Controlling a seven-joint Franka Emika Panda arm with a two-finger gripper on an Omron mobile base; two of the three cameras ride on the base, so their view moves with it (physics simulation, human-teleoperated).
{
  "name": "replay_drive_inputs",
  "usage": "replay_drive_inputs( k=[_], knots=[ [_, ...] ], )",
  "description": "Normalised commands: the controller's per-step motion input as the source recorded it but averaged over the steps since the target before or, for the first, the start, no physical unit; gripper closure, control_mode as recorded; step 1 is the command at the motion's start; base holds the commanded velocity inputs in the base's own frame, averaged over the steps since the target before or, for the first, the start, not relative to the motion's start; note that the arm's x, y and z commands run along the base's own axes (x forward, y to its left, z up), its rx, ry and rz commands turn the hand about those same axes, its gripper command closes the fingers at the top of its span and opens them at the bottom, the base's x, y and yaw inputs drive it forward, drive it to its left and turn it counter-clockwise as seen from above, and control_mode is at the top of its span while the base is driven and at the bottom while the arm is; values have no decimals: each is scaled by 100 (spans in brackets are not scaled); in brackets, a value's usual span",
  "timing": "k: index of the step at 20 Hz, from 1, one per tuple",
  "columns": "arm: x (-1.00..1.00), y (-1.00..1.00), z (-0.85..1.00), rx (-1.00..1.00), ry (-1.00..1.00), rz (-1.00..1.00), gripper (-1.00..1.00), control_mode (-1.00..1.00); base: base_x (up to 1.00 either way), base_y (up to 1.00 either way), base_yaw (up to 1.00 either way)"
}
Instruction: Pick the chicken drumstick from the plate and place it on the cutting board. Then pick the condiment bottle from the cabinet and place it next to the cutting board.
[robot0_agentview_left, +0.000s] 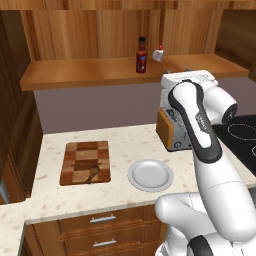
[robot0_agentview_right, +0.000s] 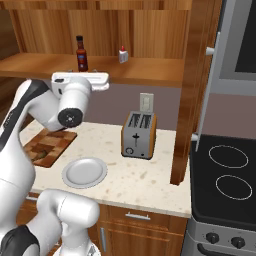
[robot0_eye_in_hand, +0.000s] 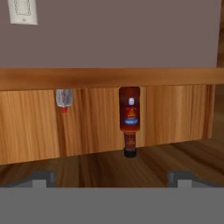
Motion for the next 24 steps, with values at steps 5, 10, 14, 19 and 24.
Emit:
replay_drive_inputs(
  k=[5, 10, 14, 19, 24],
  knots=[
    [0, 0, 33, 10, 4, -1, -100, -100, 0, 0, 0],
    [0, 6, 30, 7, 3, 0, -100, -100, 0, 0, 0],
    [0, 14, 29, 4, 2, 0, -100, -100, 0, 0, 0],
    [0, 18, 30, 2, 2, 0, -100, -100, 0, 0, 0],
    [0, 19, 26, 1, 1, 0, -100, -100, 0, 0, 0]
  ],
)
